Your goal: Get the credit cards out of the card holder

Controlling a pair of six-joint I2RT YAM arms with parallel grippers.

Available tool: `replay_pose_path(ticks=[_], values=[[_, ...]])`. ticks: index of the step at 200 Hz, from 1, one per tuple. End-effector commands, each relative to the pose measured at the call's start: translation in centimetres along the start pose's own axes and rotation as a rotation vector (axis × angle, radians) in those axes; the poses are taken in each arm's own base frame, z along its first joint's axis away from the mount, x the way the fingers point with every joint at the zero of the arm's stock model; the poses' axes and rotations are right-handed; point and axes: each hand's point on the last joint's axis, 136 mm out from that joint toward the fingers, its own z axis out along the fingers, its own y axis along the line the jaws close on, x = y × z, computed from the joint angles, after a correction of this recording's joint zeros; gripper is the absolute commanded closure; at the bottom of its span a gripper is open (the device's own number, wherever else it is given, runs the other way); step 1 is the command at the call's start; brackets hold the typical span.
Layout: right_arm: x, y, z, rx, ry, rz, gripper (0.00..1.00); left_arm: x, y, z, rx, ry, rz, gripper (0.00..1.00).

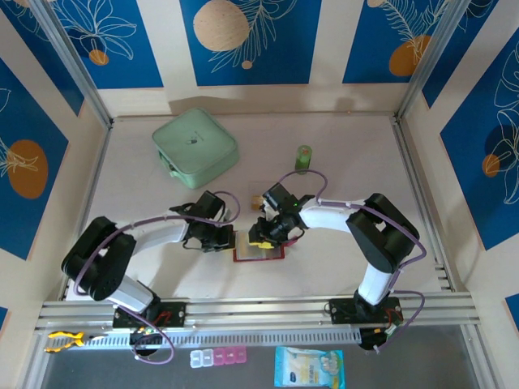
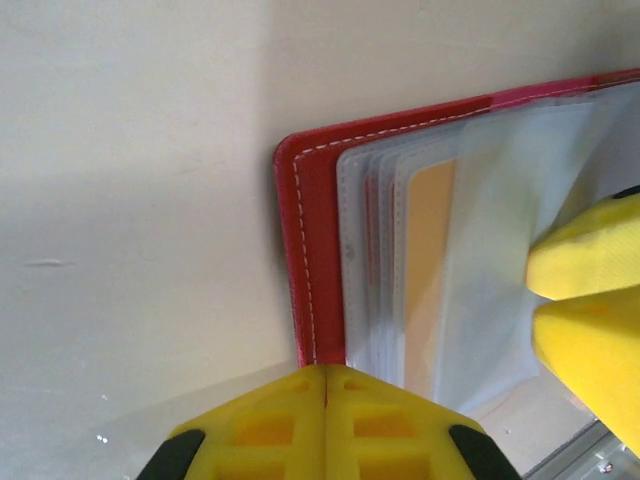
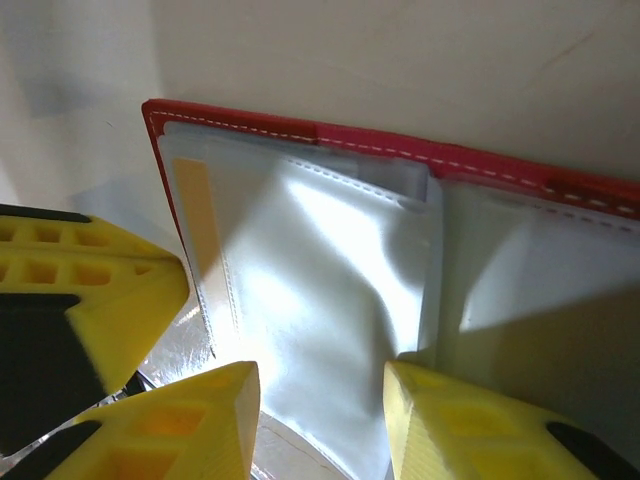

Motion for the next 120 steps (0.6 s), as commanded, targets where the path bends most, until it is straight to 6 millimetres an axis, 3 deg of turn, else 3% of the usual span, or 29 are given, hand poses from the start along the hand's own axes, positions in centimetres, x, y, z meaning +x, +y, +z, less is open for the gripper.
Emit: replay_pose_path(ticks=[1, 57, 120], values=[[0.5, -0.2, -0.4, -0.013, 0.009, -0.003, 0.63, -0.8, -0.8, -1.2, 0.000, -0.036, 0.010, 0.96], [0.5, -0.4, -0.4, -0.050, 0.012, 0.005, 0.67, -1.6, -2.8, -2.1, 0.073, -0.071, -0.001, 0.86], [0.5, -1.1, -0.4, -0.080, 0.020, 0.020, 0.71, -2.0, -5.0, -0.9, 0.148, -0.056, -0.010, 0.76]])
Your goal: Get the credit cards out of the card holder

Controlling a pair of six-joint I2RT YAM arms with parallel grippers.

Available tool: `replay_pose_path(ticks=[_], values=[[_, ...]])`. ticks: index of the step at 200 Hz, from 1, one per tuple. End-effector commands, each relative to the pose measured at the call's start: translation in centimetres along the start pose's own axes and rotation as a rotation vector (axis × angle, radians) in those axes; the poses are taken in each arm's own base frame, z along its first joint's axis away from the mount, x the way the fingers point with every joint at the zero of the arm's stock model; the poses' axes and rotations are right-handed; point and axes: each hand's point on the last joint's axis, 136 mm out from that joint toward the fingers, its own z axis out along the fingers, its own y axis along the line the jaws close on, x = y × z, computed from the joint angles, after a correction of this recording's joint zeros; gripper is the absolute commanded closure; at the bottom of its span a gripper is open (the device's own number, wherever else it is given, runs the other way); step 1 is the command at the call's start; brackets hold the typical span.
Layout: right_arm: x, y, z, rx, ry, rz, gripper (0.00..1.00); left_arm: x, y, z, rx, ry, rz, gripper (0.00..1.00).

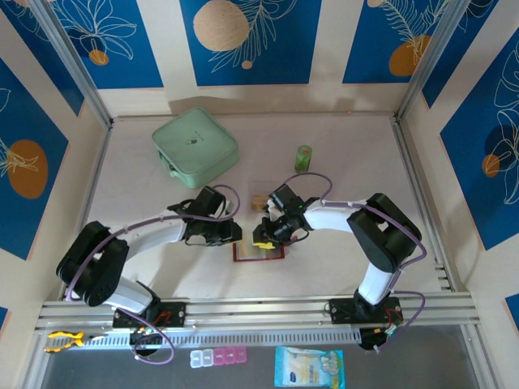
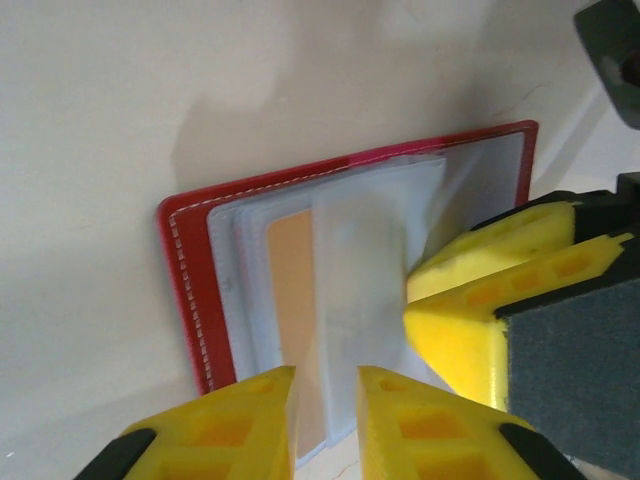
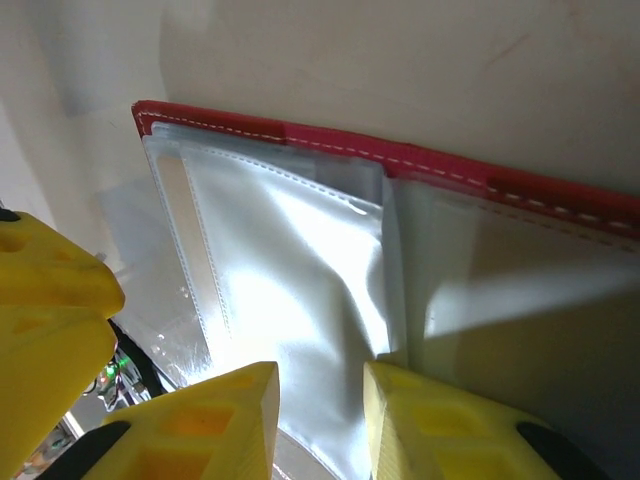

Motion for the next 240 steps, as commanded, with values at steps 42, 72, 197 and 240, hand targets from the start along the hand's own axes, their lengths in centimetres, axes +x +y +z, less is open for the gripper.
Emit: replay_pose_path(ticks=[42, 72, 197, 240], values=[[0.5, -0.7, -0.2, -0.036, 0.018, 0.019, 0.73, -0.1, -1.7, 1.5, 0.056, 0.031, -0.009, 0.74], [0.5, -0.8, -0.2, -0.062, 0.023, 0.031, 0.73, 0.2, -1.4, 2.0, 0.048, 0.048, -0.019, 0.73], [0.5, -0.6, -0.2, -0.110, 0.026, 0.043, 0.73, 0.3, -2.1, 2.6, 0.073, 0.064, -0.022, 0.83], [0.3, 0.9, -1.5, -0.138, 0.000, 0.015, 0.69, 0.0, -2.9, 2.0, 0.086, 0.054, -0.011, 0.83]])
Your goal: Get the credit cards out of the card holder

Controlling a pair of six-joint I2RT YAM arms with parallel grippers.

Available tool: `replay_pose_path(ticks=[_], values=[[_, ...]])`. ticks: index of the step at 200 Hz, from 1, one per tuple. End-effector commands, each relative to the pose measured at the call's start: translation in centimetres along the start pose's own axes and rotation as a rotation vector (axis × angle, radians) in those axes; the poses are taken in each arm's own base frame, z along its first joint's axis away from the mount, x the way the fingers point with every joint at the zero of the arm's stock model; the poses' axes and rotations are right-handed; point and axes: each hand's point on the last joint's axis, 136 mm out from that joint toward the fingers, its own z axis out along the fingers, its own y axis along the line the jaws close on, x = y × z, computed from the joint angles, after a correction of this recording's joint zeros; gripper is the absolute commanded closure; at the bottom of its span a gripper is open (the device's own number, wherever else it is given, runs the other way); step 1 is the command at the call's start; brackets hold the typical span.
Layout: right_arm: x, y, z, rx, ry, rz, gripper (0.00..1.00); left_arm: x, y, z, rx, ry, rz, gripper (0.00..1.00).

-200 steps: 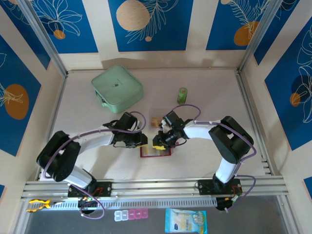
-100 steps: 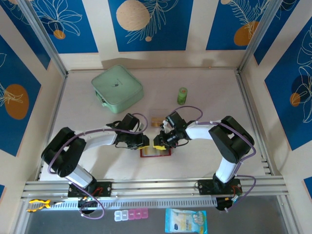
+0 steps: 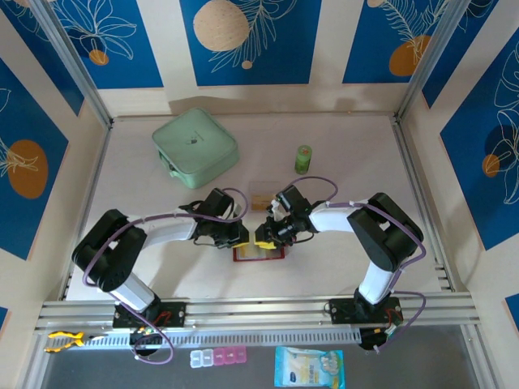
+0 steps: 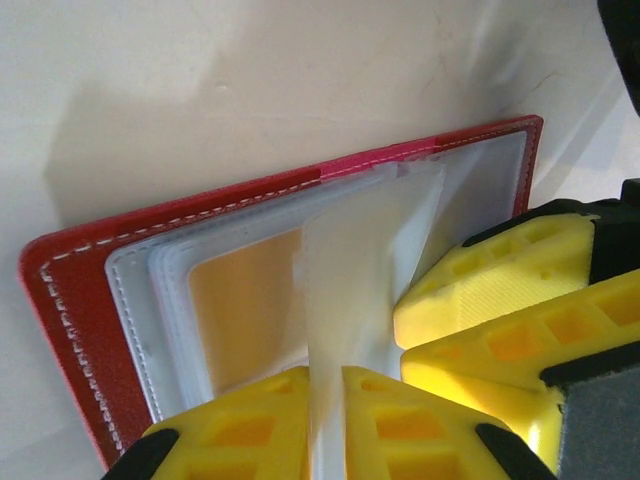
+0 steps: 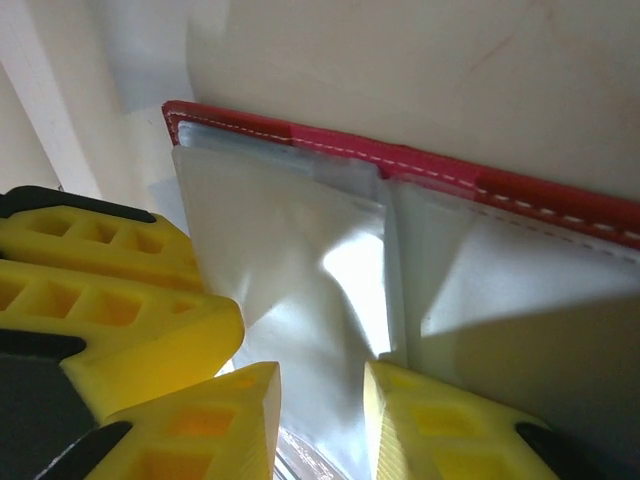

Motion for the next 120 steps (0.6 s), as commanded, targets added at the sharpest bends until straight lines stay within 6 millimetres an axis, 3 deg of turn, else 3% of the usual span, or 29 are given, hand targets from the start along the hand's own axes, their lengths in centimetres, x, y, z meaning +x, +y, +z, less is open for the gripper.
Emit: replay_pose_path(ticks=[1, 63, 120], values=[[0.4, 0.9, -1.1, -0.023, -0.009, -0.006, 0.69, -0.4, -2.1, -0.8, 0.046, -0.007, 0.026, 0.83], [0.0, 2.3, -3.8, -0.022, -0.073, -0.040, 0.68, -0.7, -3.8, -2.0, 0.069, -0.019, 0.048, 0.80], [0.0, 1.7, -5.8, -0.020, -0.121, -0.030, 0.68, -0.5, -5.0, -1.2, 0.080, 0.021, 0.073, 0.83]])
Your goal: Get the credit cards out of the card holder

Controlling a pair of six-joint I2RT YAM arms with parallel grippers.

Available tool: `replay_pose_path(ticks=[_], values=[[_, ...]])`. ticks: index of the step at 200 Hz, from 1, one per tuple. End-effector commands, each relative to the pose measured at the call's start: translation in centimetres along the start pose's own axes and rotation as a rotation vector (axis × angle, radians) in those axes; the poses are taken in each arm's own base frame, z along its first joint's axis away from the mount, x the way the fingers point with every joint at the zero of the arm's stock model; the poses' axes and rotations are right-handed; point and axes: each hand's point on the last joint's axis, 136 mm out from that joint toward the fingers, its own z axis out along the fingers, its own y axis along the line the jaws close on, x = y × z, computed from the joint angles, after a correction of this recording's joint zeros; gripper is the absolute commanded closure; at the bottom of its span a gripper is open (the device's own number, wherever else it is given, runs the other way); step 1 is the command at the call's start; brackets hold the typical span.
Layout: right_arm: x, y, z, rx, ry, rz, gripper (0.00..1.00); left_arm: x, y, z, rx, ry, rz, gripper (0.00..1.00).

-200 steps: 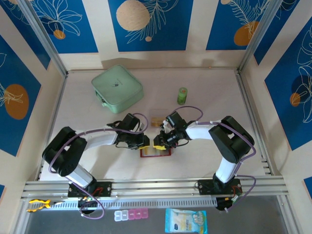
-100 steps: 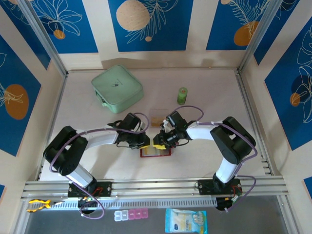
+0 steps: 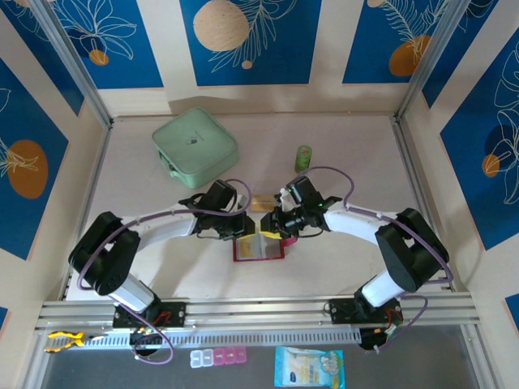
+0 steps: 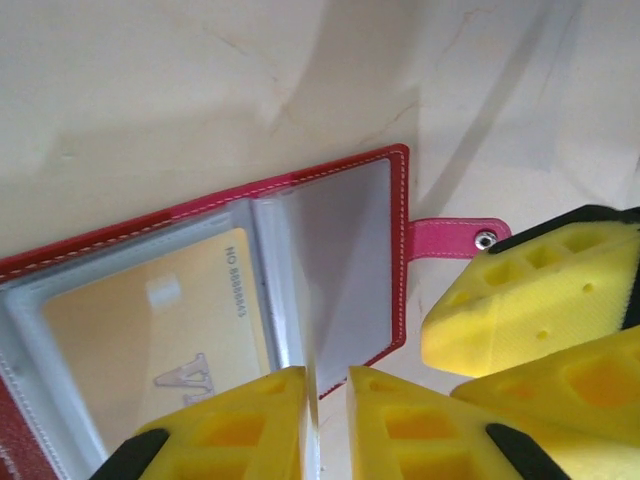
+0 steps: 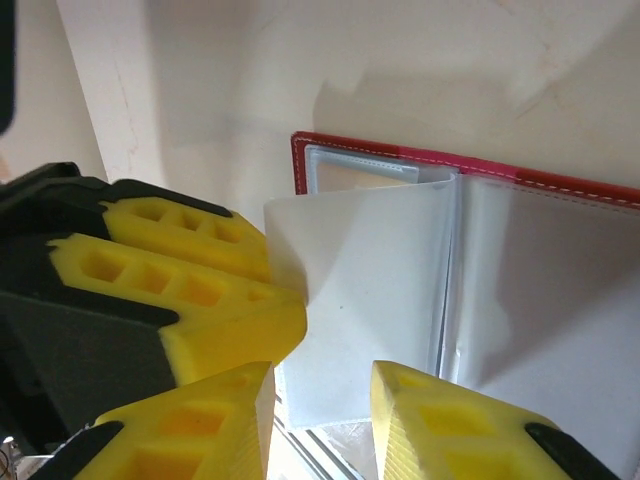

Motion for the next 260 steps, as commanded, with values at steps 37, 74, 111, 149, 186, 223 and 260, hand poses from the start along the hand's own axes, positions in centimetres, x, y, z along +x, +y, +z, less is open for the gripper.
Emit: replay_pose_path(ticks=[37, 74, 111, 149, 186, 223, 260], values=[[0.7, -1.6, -1.7, 0.020, -0.018, 0.027, 0.68, 0.5, -1.7, 1.1, 0.014, 0.057, 0.032, 0.86], [0.7, -2.0, -2.4, 0.019, -0.035, 0.037, 0.68, 0.3, -2.3, 1.8, 0.017, 0.065, 0.041, 0.89], [0.8, -2.4, -3.0, 0.017, -0.045, 0.044, 0.69, 0.0, -3.2, 2.5, 0.026, 0.069, 0.052, 0.90], [1.0, -2.6, -3.5, 0.016, -0.048, 0.049, 0.69, -0.1, -4.2, 3.3, 0.037, 0.085, 0.069, 0.86], [1.3, -2.7, -3.8, 0.026, -0.050, 0.049, 0.68, -0.5, -4.7, 3.3, 0.036, 0.082, 0.084, 0.77], [1.3, -2.7, -3.8, 0.026, -0.049, 0.053, 0.68, -0.5, -4.6, 3.0, 0.025, 0.078, 0.094, 0.76], [1.2, -2.5, -3.6, 0.025, -0.046, 0.054, 0.68, -0.3, -3.8, 2.5, 0.012, 0.065, 0.088, 0.76]])
